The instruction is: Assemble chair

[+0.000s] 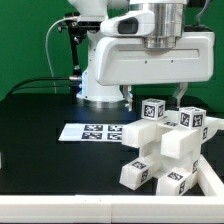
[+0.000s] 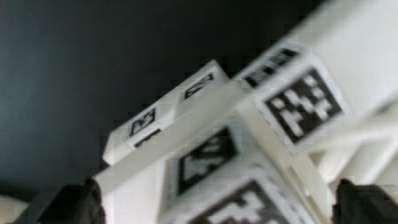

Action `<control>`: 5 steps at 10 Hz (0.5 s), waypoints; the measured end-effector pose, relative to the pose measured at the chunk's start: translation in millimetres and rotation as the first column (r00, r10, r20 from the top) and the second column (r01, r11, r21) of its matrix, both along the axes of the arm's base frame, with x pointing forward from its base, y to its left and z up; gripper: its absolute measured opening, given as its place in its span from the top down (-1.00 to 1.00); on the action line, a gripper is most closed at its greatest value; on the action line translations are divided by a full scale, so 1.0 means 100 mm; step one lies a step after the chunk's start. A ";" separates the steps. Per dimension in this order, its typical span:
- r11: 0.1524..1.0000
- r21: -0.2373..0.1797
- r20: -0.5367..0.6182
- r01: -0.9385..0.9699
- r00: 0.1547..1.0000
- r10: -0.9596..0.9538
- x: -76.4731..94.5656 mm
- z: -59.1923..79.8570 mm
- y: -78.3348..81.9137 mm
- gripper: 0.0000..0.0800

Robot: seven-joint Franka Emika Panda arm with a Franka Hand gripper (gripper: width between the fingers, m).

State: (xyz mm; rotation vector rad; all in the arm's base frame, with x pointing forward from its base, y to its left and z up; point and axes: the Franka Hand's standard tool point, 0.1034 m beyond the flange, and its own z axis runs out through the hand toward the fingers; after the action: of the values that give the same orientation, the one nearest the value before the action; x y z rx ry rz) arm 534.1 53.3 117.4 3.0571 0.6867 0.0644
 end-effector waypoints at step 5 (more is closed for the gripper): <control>0.999 -0.014 0.023 -0.035 0.999 0.035 0.00 -0.03 -0.01 0.30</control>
Offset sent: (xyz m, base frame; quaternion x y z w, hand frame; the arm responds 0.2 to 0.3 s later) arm 0.0000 0.0000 0.0000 0.0000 0.0000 0.0000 1.0000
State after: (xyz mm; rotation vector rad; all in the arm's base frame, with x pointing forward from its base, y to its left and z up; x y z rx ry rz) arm 533.8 52.6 114.7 3.0270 0.7362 0.0954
